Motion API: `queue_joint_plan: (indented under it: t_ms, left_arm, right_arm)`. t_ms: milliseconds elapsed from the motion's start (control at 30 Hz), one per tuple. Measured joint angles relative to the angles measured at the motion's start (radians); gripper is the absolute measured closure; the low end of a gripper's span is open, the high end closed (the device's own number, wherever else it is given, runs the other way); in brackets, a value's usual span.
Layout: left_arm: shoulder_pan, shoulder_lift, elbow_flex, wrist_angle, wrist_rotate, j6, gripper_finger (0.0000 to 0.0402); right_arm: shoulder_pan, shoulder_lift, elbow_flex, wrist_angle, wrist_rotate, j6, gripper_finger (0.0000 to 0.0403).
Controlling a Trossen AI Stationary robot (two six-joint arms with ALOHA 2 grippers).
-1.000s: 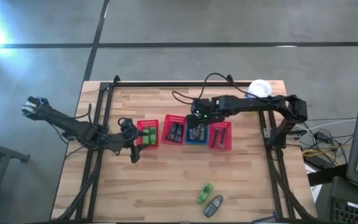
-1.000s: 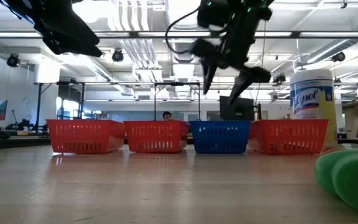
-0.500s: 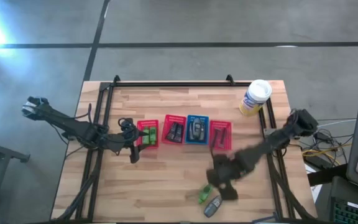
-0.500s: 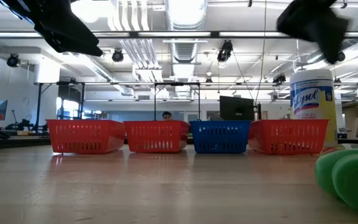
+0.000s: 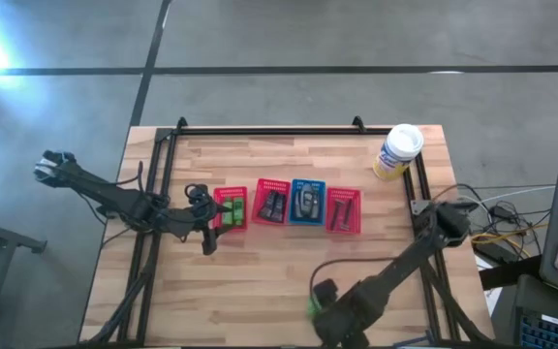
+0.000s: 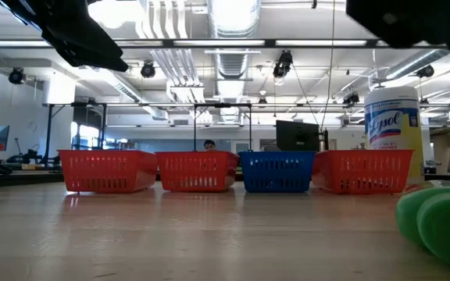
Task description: Pick & Place Travel size toiletries
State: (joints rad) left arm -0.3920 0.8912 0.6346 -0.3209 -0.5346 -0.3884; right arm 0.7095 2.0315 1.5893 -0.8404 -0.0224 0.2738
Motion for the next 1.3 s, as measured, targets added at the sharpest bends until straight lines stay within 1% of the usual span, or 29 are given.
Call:
queue_joint_plan:
  t_ms: [100,233,433,567,733,800,867,967,1033,1100,1200,1267,1300]
  left_arm:
    - [0.0,0.0,0.0,-0.011,0.001,-0.002,0.0165]
    - [0.0,0.0,0.0,-0.019,0.015,-0.004,0.0165]
    - [0.0,0.0,-0.001,-0.02,0.022,-0.005,0.0165]
    - [0.0,0.001,-0.001,-0.021,0.022,-0.005,0.0165]
    - [0.0,0.001,-0.001,-0.028,0.022,-0.004,0.0165]
    - [0.0,0.001,-0.001,-0.028,0.022,-0.004,0.0165]
    - [0.0,0.001,-0.001,-0.028,0.022,0.0,0.0165]
    - [0.0,0.001,-0.001,-0.027,0.022,0.002,0.0165]
    - [0.0,0.001,-0.001,-0.025,0.022,0.002,0.0165]
    - [0.0,0.001,-0.001,-0.025,0.021,0.002,0.0165]
    - [0.0,0.002,-0.001,-0.022,0.021,0.001,0.0165]
    - [0.0,0.002,-0.001,-0.022,0.021,0.001,0.0165]
    - [0.0,0.002,-0.001,-0.022,0.021,0.001,0.0165]
  right_arm:
    - [0.007,0.063,0.046,-0.023,0.0,0.008,0.0054]
    - [0.007,0.125,0.078,-0.063,0.0,0.011,0.007]
    - [0.006,0.152,0.071,-0.051,-0.003,0.011,0.0104]
    - [0.005,0.17,0.06,-0.045,-0.03,0.047,0.0136]
    - [-0.003,0.168,0.053,-0.047,-0.06,0.106,0.0197]
    - [-0.008,0.156,0.055,-0.075,-0.062,0.156,0.0203]
    - [-0.014,0.128,0.057,-0.143,-0.059,0.218,0.0203]
    - [-0.04,0.039,0.076,-0.175,-0.052,0.318,0.0203]
    - [-0.071,-0.035,0.071,-0.222,-0.001,0.402,0.0203]
    - [-0.116,-0.108,0.051,-0.232,0.091,0.508,0.0203]
    - [-0.229,-0.228,-0.006,-0.274,0.234,0.708,0.0203]
    - [-0.334,-0.308,-0.06,-0.269,0.285,0.84,0.0203]
    - [-0.395,-0.341,-0.091,-0.269,0.287,0.896,0.0202]
